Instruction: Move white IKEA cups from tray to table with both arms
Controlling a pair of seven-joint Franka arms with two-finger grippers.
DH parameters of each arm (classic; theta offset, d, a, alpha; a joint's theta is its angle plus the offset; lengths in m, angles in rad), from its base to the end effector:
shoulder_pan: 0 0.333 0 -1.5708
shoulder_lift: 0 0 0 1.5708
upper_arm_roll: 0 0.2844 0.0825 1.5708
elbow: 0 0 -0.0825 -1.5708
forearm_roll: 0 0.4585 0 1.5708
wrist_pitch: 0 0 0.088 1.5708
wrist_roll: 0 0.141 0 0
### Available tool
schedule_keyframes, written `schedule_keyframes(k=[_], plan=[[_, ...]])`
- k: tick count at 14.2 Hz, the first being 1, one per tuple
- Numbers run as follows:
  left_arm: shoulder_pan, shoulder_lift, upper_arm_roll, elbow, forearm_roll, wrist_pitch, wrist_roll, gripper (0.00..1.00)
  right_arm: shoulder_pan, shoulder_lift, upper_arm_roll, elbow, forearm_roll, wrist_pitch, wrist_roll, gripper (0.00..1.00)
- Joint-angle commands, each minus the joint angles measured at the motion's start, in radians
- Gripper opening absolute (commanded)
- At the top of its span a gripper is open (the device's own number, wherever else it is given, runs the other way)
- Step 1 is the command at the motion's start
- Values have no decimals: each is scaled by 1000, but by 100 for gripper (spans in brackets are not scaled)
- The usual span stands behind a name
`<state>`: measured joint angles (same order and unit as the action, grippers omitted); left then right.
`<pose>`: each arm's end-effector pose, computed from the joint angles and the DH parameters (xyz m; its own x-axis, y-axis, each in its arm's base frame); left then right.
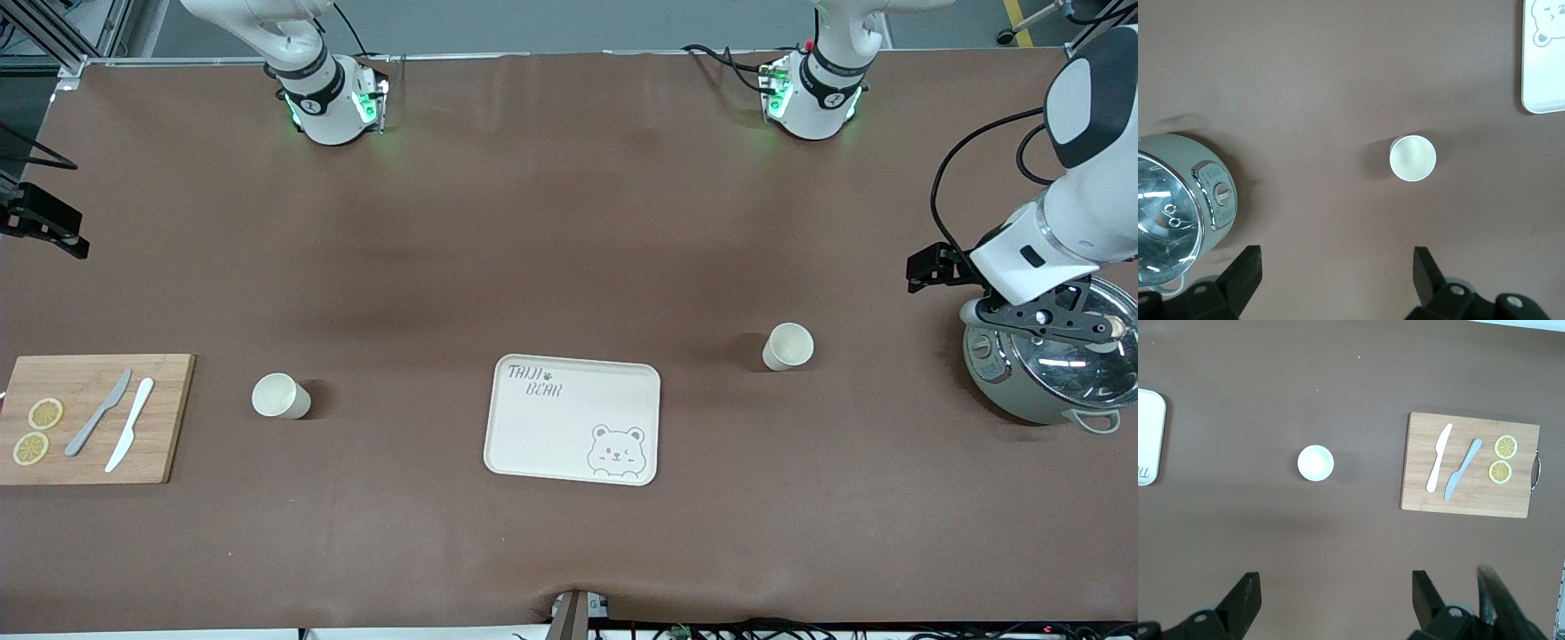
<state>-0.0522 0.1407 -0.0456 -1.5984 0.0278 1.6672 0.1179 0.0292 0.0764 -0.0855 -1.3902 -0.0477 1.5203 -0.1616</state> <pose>0.6623 -0.0602 0.4607 0.9735 -0.2164 -0.0737 -0.2178 -0.9759 -0.0124 0.6454 -0.0414 0.6043 0.9937 0.1031 0.0446 0.1003 -0.9930 0.0619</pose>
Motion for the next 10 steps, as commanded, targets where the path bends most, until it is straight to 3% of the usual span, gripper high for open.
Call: schedule_keyframes(k=[1, 10], plan=[[3, 8, -2, 21, 20, -4, 0, 100, 3, 6, 0, 13, -23, 1, 14, 100], [6, 8, -2, 21, 20, 3, 0, 100, 0, 8, 0, 14, -21, 44, 14, 100]])
